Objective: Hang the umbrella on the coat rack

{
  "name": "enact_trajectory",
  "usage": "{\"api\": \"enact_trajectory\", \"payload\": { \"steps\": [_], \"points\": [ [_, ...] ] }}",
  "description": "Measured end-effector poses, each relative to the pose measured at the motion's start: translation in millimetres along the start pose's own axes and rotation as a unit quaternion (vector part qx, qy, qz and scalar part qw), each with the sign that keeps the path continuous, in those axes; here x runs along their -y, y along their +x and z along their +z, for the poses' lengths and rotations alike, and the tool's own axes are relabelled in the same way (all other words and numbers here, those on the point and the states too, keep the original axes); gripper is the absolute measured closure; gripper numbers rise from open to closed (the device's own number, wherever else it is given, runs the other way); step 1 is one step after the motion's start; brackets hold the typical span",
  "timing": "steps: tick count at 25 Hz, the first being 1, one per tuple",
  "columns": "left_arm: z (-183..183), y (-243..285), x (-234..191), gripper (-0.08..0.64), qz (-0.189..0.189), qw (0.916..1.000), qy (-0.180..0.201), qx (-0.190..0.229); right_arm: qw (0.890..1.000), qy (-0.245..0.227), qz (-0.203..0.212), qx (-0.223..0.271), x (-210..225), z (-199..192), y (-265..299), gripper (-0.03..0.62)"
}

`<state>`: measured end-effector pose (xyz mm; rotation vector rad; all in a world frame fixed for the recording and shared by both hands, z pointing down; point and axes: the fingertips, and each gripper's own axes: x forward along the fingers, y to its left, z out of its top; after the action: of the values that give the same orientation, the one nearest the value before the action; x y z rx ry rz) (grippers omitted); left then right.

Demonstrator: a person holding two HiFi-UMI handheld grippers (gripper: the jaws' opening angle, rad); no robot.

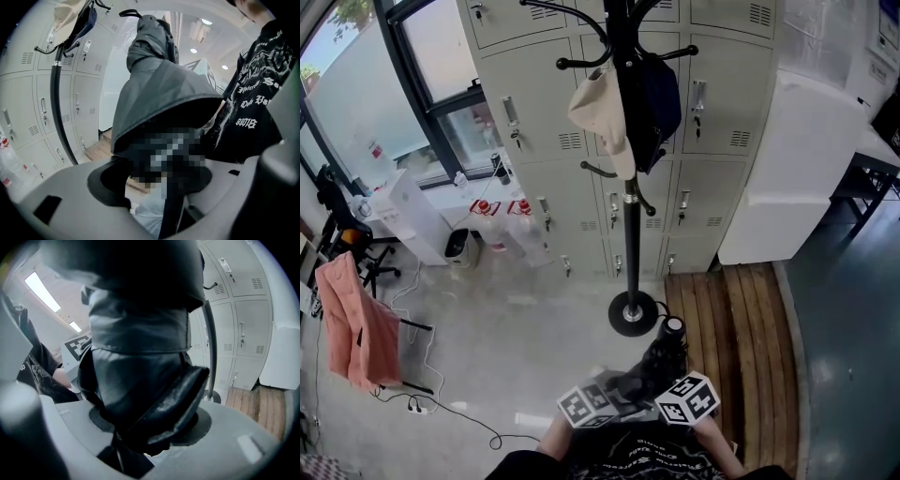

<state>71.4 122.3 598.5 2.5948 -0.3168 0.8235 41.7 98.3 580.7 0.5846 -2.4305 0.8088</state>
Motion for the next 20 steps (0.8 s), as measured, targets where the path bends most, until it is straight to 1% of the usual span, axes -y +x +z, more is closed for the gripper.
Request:
{"api": "enact_trajectory", "payload": {
  "steps": [12, 20],
  "points": [
    [10, 5, -28, 0.270, -0.021, 0.9997, 0.007, 0.005, 1.000, 0.008, -0.021, -0.003, 26, 18, 9, 0.324],
    [29, 6, -66, 0.270, -0.026, 0.9995, 0.010, 0.012, 0.999, 0.005, -0.031, -0.008, 54, 48, 18, 0.322]
  ]
}}
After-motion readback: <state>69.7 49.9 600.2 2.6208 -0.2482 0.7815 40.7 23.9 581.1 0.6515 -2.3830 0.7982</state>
